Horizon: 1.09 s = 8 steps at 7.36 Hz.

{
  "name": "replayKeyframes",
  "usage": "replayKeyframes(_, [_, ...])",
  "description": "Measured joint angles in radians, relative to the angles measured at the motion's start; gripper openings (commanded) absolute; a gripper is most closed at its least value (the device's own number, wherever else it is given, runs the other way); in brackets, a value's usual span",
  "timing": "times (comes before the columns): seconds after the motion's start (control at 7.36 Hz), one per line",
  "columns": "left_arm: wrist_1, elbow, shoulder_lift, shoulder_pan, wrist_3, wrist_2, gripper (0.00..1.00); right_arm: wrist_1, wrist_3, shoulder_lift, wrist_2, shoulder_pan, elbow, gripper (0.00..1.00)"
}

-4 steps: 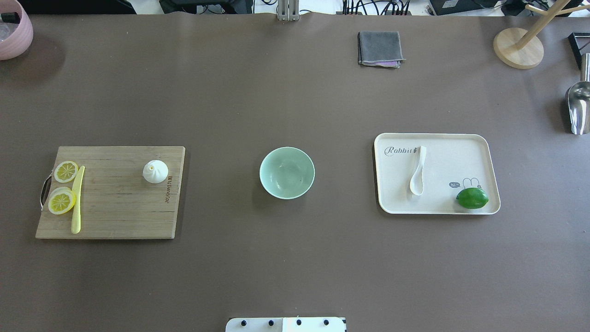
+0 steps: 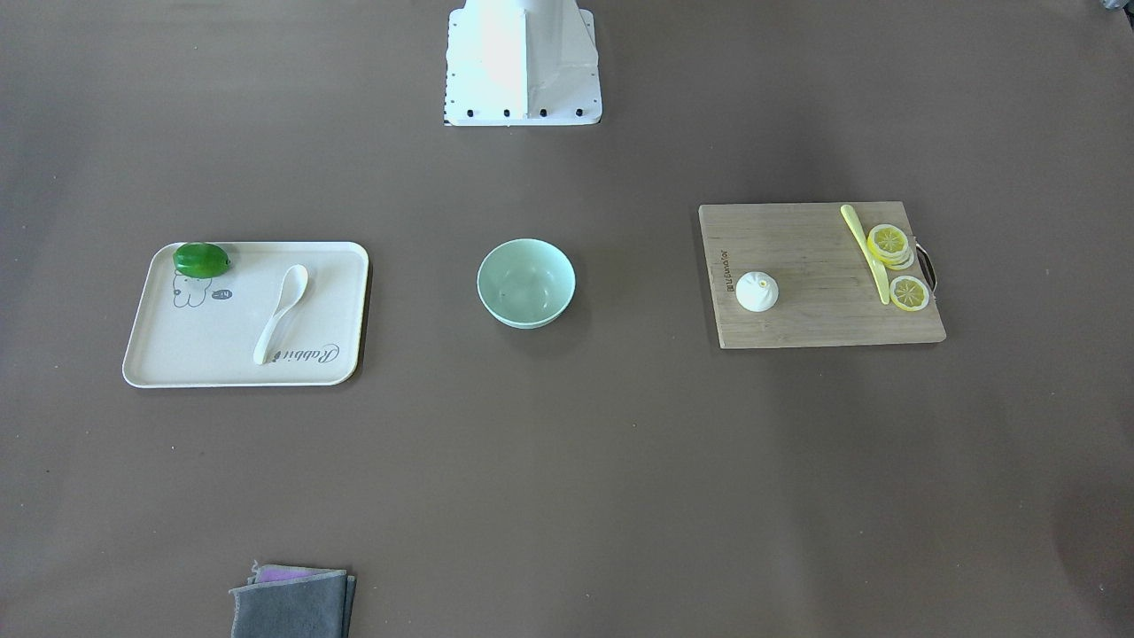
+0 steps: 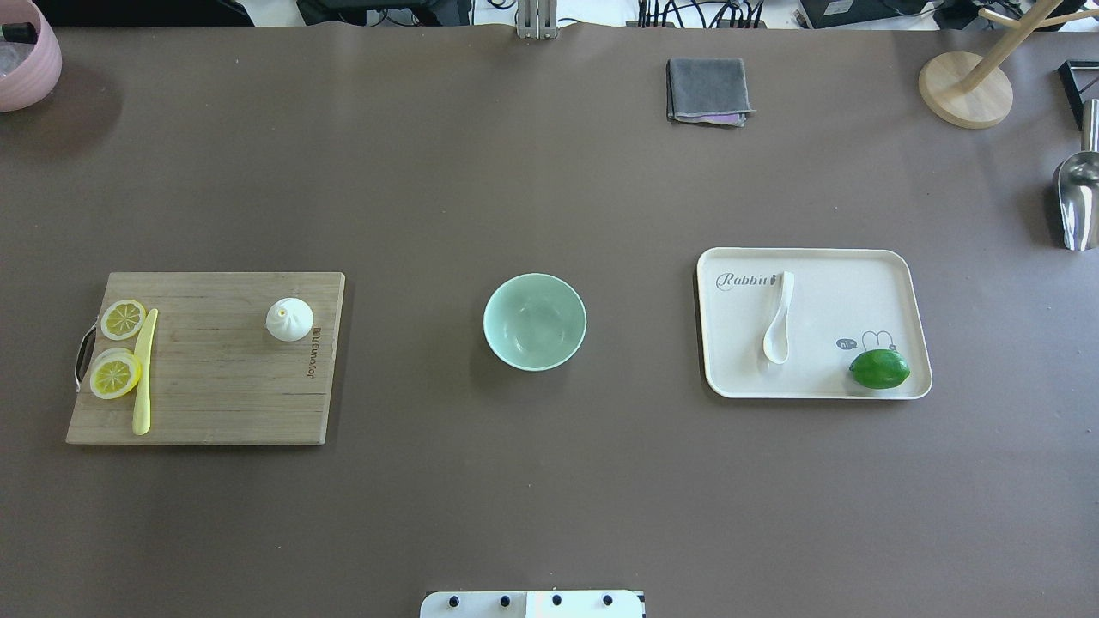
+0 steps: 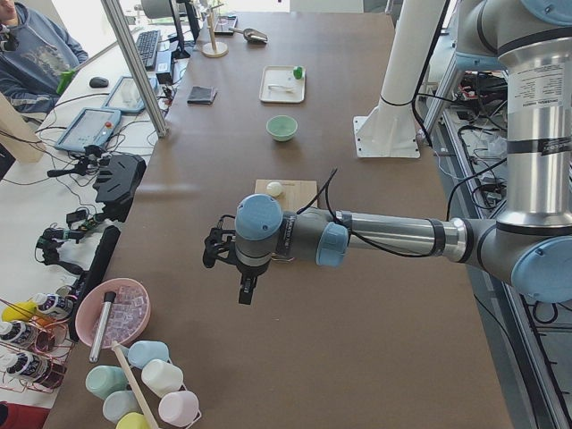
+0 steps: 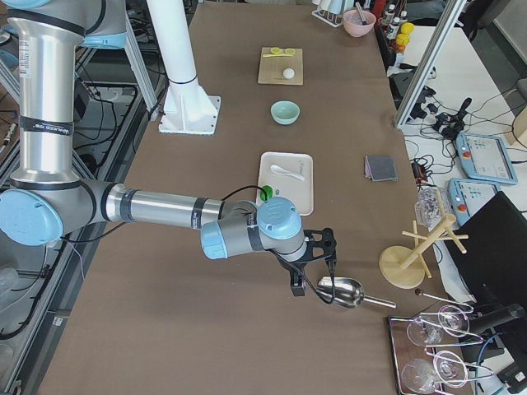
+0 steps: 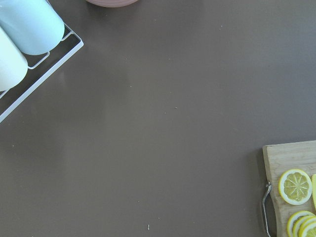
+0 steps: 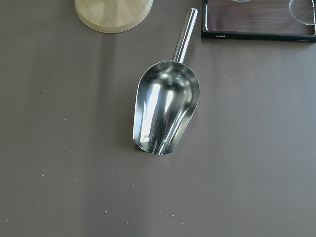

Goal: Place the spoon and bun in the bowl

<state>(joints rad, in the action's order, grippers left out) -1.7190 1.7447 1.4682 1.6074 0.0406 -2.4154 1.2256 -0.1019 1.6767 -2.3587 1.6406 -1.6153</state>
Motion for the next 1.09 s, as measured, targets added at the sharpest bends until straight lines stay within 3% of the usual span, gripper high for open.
replayKeyframes(1.09, [-0.004,-0.013,0.005,-0.004,0.011,0.084,0.99,-0.005,0.006,0.014,-0.023,-0.001,-0.002,1.0])
